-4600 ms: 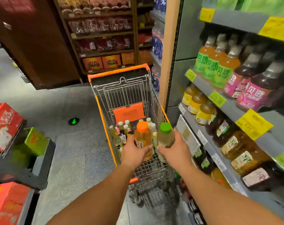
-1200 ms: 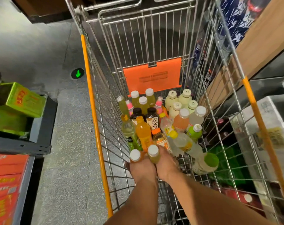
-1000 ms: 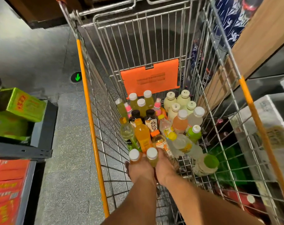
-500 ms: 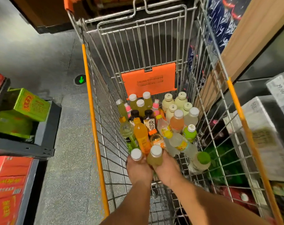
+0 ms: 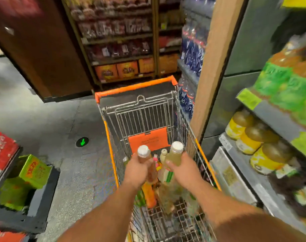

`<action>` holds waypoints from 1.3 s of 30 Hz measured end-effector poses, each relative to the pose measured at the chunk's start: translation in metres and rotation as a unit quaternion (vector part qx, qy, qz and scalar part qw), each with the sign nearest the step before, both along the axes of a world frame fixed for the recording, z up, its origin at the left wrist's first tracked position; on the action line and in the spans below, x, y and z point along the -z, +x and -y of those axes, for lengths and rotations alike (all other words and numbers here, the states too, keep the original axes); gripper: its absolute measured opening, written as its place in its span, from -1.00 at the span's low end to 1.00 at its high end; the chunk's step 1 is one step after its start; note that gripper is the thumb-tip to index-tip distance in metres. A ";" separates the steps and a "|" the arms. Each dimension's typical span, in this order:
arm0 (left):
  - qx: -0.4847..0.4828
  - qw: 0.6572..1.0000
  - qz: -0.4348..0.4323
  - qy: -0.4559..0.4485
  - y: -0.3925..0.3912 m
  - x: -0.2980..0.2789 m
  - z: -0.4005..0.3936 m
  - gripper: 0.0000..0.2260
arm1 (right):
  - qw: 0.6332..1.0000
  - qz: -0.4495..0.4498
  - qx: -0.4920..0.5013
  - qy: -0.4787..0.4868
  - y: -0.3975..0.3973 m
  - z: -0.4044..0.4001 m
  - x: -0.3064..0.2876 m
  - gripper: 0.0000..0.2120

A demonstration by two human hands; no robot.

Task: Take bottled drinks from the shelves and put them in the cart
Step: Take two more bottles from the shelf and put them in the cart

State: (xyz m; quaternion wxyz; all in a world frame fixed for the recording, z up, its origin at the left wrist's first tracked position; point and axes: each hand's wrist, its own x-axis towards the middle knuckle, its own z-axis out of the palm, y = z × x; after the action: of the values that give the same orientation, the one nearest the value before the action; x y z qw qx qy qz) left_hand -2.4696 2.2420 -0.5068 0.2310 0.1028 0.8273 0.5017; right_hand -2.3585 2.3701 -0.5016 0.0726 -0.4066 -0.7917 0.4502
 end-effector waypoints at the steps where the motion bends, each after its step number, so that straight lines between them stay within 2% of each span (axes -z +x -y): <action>1: 0.024 1.000 -0.002 0.011 -0.003 -0.018 -0.001 -0.75 | 1.000 -0.007 0.015 0.014 0.004 0.001 -0.019 -0.63; 4: 0.100 0.994 -0.038 0.026 -0.003 -0.075 0.001 -0.71 | 0.996 -0.030 0.068 0.049 0.026 0.015 -0.078 -0.63; 9: 0.226 0.968 -0.078 0.073 0.028 -0.149 0.012 -0.77 | 0.976 -0.077 0.174 0.107 0.087 0.064 -0.154 -0.62; 14: 0.326 0.936 -0.057 0.122 0.103 -0.189 0.018 -0.73 | 0.945 -0.088 0.283 0.140 0.179 0.116 -0.200 -0.61; 17: 0.399 0.905 -0.056 0.137 0.170 -0.202 0.021 -0.77 | 0.923 -0.076 0.349 0.147 0.249 0.147 -0.218 -0.58; 21: 0.490 0.856 -0.052 0.156 0.277 -0.215 0.038 -0.83 | 0.885 -0.076 0.430 0.160 0.347 0.200 -0.232 -0.63; 26: 0.585 0.790 -0.052 0.174 0.420 -0.228 0.082 -0.87 | 0.829 -0.073 0.525 0.179 0.468 0.282 -0.237 -0.60; 29: 0.643 0.746 -0.001 0.173 0.495 -0.232 0.118 -0.85 | 0.796 -0.091 0.570 0.179 0.535 0.341 -0.234 -0.62; 31: 0.668 0.723 0.024 0.174 0.538 -0.232 0.147 -0.83 | 0.780 -0.074 0.595 0.180 0.575 0.380 -0.229 -0.55; 33: 0.683 0.706 0.038 0.182 0.575 -0.229 0.178 -0.86 | 0.764 -0.042 0.614 0.192 0.613 0.418 -0.222 -0.51; 35: 0.692 0.699 0.041 0.178 0.607 -0.225 0.207 -0.85 | 0.750 -0.035 0.631 0.197 0.646 0.452 -0.217 -0.54; 39: 0.724 0.676 0.005 0.136 0.658 -0.212 0.255 -0.73 | 0.731 -0.032 0.654 0.194 0.695 0.514 -0.208 -0.55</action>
State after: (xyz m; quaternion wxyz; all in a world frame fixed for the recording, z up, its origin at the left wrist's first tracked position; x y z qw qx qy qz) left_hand -1.8116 1.9871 -0.2944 0.5093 0.6973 0.4157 0.2855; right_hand -1.6632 1.8557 -0.2936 0.4517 -0.7862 -0.3975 0.1410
